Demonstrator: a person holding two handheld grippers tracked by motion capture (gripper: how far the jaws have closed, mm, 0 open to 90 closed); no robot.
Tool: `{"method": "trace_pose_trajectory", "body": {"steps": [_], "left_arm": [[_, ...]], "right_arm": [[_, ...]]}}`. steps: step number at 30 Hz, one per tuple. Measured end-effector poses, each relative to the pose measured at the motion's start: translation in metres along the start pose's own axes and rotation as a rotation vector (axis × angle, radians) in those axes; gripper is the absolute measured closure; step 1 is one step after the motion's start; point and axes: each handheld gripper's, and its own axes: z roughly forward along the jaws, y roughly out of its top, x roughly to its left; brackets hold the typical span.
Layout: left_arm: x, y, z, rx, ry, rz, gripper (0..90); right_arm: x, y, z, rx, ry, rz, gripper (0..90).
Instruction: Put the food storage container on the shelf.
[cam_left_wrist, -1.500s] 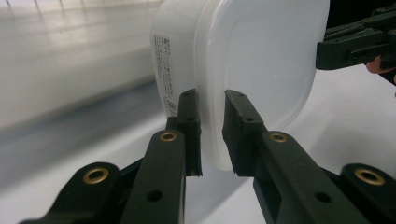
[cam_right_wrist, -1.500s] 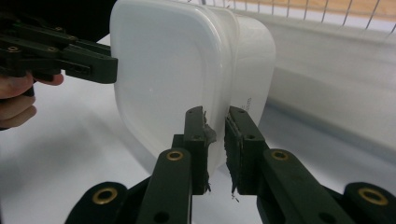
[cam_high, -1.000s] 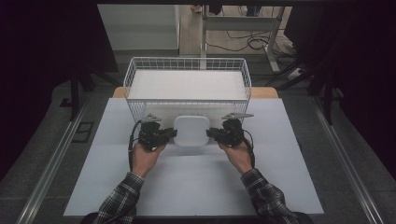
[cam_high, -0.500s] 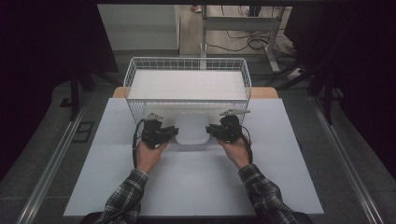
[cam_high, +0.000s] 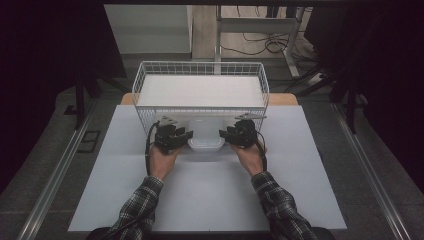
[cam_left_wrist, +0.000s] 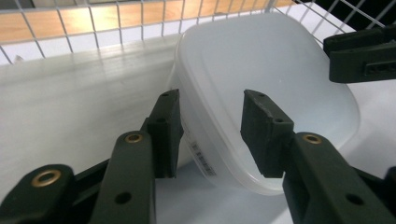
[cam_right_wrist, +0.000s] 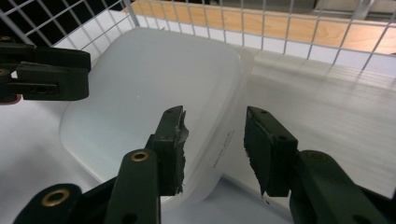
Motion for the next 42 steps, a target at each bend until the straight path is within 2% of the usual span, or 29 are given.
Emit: {"method": "trace_pose_trajectory", "body": {"steps": [3, 5, 9, 16, 21, 23, 26, 29, 32, 33, 34, 37, 42], "left_arm": [[-0.001, 0.002, 0.002, -0.012, 0.028, 0.015, 54.5], [-0.002, 0.003, 0.000, -0.012, 0.023, 0.024, 53.4], [-0.004, 0.002, -0.005, -0.020, 0.007, 0.027, 46.8], [-0.009, -0.009, -0.025, -0.031, -0.065, 0.051, 25.3], [-0.013, -0.029, -0.043, -0.030, -0.105, 0.060, 12.7], [-0.013, -0.038, -0.051, -0.033, -0.131, 0.053, 11.0], [-0.017, -0.048, -0.059, -0.028, -0.120, 0.069, 8.3], [-0.023, -0.060, -0.070, -0.041, -0.111, 0.124, 5.7], [-0.030, -0.070, -0.079, -0.034, -0.081, 0.190, 4.3], [-0.030, -0.070, -0.079, -0.034, -0.081, 0.190, 3.9], [-0.033, -0.078, -0.083, -0.037, -0.079, 0.210, 3.5], [-0.035, -0.088, -0.088, -0.020, -0.067, 0.218, 3.3], [-0.037, -0.098, -0.093, -0.007, -0.067, 0.205, 3.3]], "right_arm": [[-0.001, 0.002, 0.001, -0.011, -0.016, -0.002, 57.3], [-0.001, 0.003, -0.001, -0.016, -0.018, -0.012, 58.4], [-0.001, 0.005, -0.009, -0.038, 0.010, -0.027, 65.5], [0.011, -0.001, -0.026, -0.033, 0.065, -0.114, 88.0], [0.020, -0.010, -0.035, -0.021, 0.117, -0.140, 89.2], [0.025, -0.014, -0.035, -0.019, 0.132, -0.146, 89.2], [0.032, -0.019, -0.033, -0.004, 0.151, -0.157, 89.2], [0.039, -0.022, -0.028, 0.013, 0.158, -0.179, 89.2], [0.044, -0.025, -0.021, 0.029, 0.165, -0.189, 89.1], [0.044, -0.025, -0.021, 0.029, 0.165, -0.189, 89.1], [0.046, -0.027, -0.015, 0.045, 0.166, -0.188, 89.1], [0.047, -0.030, -0.006, 0.060, 0.166, -0.185, 89.2], [0.046, -0.031, 0.010, 0.076, 0.157, -0.177, 89.1]]}}
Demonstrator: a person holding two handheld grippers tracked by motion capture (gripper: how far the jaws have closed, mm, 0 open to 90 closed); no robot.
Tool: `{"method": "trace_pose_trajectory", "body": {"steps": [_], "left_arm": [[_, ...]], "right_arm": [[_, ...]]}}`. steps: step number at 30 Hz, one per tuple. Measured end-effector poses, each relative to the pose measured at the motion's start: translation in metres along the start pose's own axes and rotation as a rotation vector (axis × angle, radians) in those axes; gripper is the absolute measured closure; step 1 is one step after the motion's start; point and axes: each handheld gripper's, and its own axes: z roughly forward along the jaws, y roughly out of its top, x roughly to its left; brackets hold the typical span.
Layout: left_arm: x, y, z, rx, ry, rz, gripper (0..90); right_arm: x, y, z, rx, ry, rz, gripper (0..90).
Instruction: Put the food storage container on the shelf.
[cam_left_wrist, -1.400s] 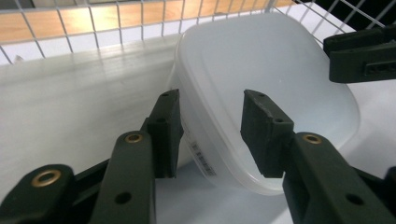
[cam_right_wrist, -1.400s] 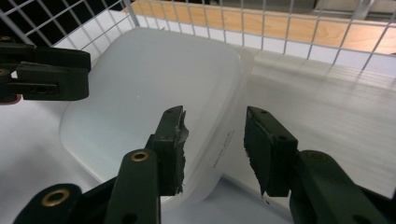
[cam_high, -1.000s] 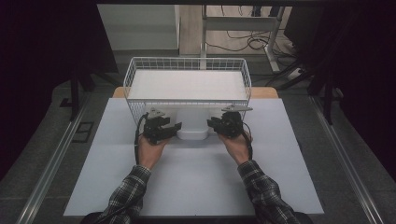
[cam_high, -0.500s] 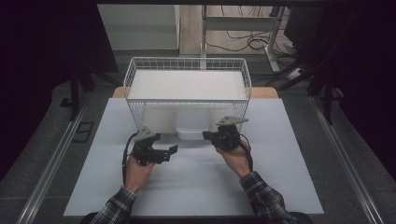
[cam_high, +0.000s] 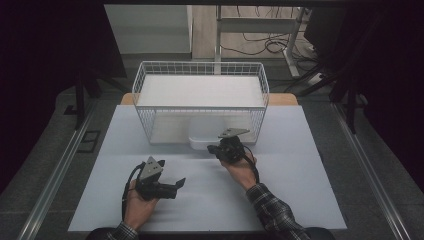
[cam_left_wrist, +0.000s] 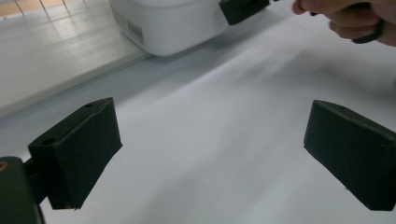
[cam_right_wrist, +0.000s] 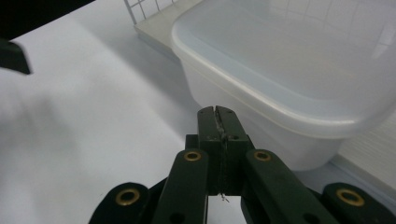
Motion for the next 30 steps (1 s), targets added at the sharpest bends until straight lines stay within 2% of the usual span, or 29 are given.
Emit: {"method": "trace_pose_trajectory", "body": {"steps": [9, 21, 30], "left_arm": [[-0.007, -0.008, -0.004, 0.010, -0.011, 0.003, 3.3], [-0.007, -0.010, -0.004, 0.014, -0.018, 0.003, 3.4], [-0.007, -0.010, -0.003, 0.019, -0.026, -0.001, 3.5]], "right_arm": [[-0.006, 0.007, 0.015, 0.013, -0.022, -0.007, 89.1], [-0.014, 0.018, 0.026, 0.025, -0.045, -0.018, 89.1], [-0.021, 0.023, 0.031, 0.029, -0.058, -0.007, 89.1]]}}
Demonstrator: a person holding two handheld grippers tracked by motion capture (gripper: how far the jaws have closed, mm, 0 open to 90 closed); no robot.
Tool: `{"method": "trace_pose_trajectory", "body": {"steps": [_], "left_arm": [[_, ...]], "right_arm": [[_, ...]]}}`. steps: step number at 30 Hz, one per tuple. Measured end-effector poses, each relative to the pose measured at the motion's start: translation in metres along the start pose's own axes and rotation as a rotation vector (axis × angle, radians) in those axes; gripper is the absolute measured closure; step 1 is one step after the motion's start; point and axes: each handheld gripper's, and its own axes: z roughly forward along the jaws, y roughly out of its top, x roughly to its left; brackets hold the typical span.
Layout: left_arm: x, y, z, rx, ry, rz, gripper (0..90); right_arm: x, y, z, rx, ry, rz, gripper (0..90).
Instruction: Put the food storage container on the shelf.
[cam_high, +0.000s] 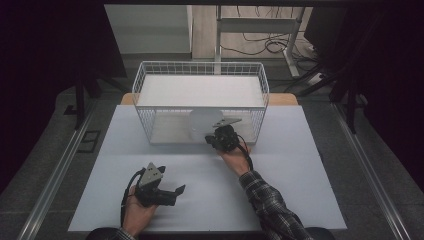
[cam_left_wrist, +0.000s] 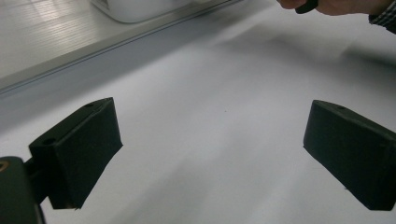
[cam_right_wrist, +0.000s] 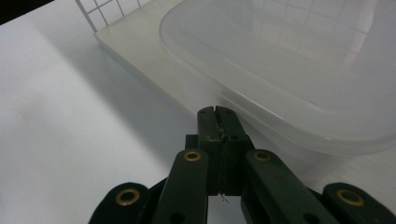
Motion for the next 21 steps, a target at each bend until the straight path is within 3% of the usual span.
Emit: {"method": "trace_pose_trajectory", "body": {"steps": [21], "left_arm": [[0.0013, -0.0004, 0.0007, -0.001, -0.014, -0.012, 3.6]], "right_arm": [[-0.0077, 0.0072, 0.0073, -0.008, -0.021, 0.010, 88.9]]}}
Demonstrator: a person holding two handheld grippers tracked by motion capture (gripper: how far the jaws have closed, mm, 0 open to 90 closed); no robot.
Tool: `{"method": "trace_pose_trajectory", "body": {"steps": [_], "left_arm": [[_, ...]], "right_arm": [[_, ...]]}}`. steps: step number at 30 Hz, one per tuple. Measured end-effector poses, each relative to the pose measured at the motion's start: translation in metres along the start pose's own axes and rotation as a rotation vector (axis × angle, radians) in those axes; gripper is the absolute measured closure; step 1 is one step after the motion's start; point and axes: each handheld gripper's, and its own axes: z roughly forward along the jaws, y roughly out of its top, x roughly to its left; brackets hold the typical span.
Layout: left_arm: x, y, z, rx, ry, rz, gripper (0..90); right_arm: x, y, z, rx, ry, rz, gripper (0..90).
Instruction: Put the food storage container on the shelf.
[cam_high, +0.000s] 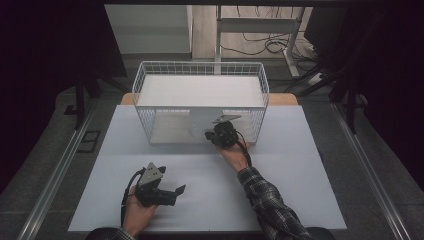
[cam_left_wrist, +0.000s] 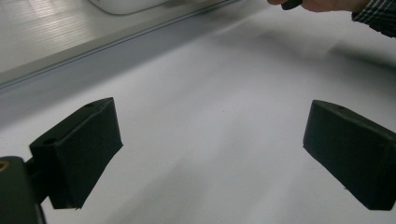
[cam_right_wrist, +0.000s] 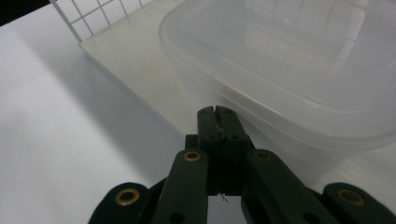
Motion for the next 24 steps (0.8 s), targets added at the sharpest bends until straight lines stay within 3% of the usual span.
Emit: {"method": "trace_pose_trajectory", "body": {"steps": [4, 15, 24], "left_arm": [[0.000, 0.000, -0.001, -0.003, -0.001, -0.001, 3.6], [0.002, 0.000, -0.001, -0.024, -0.014, -0.007, 3.4], [0.003, -0.001, 0.000, -0.018, -0.021, -0.019, 3.3]], "right_arm": [[0.003, 0.000, -0.002, -0.005, 0.001, -0.011, 86.1], [0.014, -0.002, -0.011, -0.015, 0.009, -0.028, 57.6], [0.016, -0.006, -0.019, -0.004, 0.023, -0.030, 43.3]]}}
